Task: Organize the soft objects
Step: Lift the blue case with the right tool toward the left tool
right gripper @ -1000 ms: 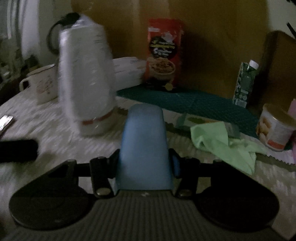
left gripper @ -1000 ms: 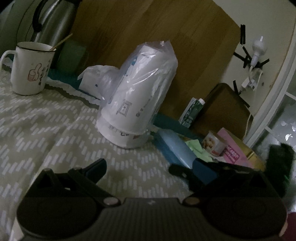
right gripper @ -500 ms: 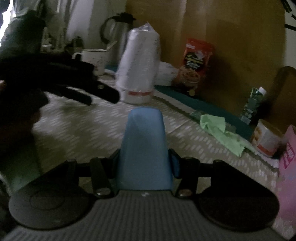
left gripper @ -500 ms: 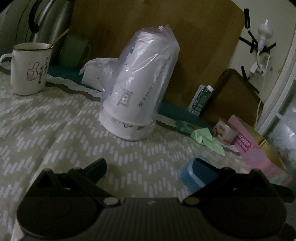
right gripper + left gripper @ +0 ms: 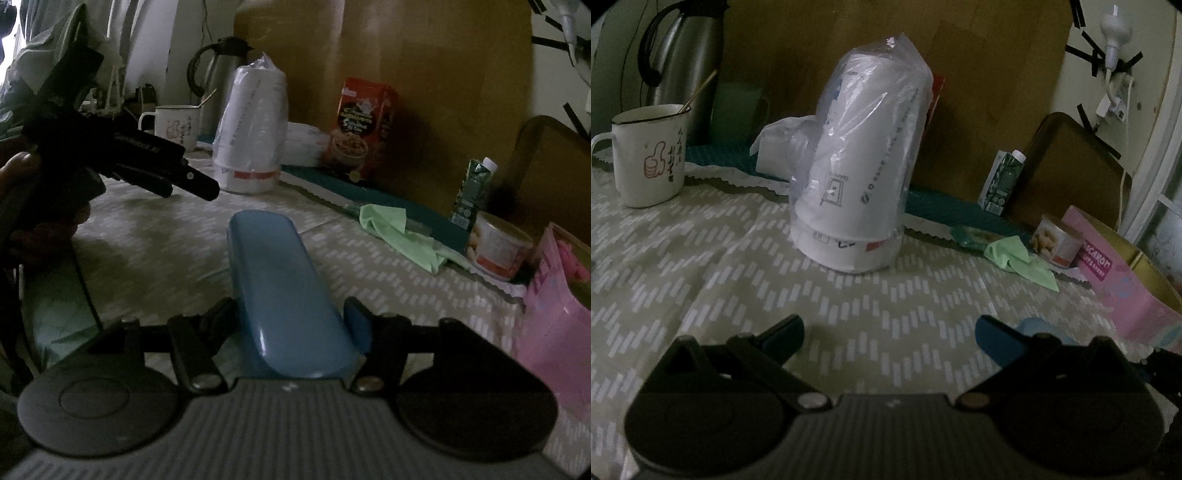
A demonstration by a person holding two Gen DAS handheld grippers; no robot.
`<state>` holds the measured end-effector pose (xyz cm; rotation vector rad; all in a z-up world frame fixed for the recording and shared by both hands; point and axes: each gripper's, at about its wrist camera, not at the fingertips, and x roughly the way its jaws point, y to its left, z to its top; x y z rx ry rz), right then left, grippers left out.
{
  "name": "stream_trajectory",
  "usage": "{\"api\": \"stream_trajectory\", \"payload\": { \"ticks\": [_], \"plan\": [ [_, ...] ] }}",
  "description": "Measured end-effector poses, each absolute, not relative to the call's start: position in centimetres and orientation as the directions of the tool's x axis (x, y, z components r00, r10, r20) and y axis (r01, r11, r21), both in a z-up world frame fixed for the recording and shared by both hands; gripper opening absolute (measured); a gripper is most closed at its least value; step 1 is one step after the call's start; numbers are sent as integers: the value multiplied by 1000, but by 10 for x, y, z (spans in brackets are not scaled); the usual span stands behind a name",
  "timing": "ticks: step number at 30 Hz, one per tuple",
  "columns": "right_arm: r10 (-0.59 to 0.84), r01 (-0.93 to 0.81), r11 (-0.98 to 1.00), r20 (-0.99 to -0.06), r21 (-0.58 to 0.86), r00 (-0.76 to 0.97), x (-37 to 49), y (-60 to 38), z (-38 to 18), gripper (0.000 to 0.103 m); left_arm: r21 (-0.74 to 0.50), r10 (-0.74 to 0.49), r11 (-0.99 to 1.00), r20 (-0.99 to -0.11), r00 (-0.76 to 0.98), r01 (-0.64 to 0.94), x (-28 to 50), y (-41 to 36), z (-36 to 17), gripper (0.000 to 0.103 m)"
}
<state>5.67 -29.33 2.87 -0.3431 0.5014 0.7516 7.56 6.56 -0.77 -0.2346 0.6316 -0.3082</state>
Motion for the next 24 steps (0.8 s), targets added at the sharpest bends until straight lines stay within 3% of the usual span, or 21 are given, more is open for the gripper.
{"api": "stream_trajectory", "payload": {
  "ticks": [8, 24],
  "plan": [
    [562, -711, 699, -561, -71, 608, 59, -299, 28, 73, -312, -354, 927, -540, 764, 210, 76, 66, -8, 103],
    [553, -666, 746, -565, 9, 612, 66, -318, 28, 73, -272, -326, 941, -558, 763, 203, 77, 60, -8, 103]
  ]
}}
